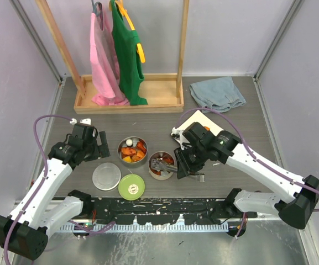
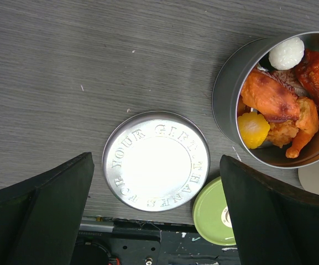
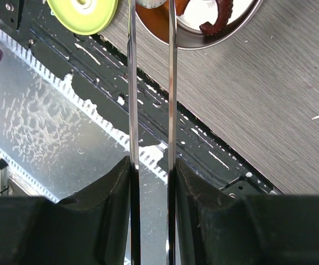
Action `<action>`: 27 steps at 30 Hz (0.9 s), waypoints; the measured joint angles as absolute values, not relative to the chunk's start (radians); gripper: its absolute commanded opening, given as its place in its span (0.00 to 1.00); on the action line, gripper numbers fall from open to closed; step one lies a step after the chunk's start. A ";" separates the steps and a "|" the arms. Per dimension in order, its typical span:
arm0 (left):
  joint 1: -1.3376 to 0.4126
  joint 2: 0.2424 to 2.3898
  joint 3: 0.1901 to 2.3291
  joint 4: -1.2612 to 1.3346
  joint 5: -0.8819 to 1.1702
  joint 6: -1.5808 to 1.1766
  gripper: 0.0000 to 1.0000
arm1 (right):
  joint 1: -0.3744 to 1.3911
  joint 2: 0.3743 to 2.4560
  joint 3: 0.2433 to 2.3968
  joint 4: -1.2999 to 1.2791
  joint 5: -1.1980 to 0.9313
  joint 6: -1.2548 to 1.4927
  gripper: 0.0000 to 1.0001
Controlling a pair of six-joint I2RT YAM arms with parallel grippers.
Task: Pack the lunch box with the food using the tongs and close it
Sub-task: Place the fake food in the packing box.
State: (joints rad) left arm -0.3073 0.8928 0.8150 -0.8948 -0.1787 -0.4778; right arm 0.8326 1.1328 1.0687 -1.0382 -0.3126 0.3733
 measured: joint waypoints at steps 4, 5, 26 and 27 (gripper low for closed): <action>-0.307 0.893 0.815 -0.895 -0.179 -0.478 0.98 | 0.839 1.135 1.068 -1.029 -0.295 0.377 0.39; -0.307 0.893 0.815 -0.895 -0.179 -0.478 0.98 | 0.839 1.137 1.068 -1.029 -0.290 0.377 0.39; -0.307 0.893 0.815 -0.895 -0.179 -0.478 0.98 | 0.850 1.141 1.079 -0.988 -0.197 0.402 0.54; -0.307 0.893 0.815 -0.895 -0.179 -0.478 0.98 | 0.850 1.135 1.082 -0.989 -0.187 0.403 0.53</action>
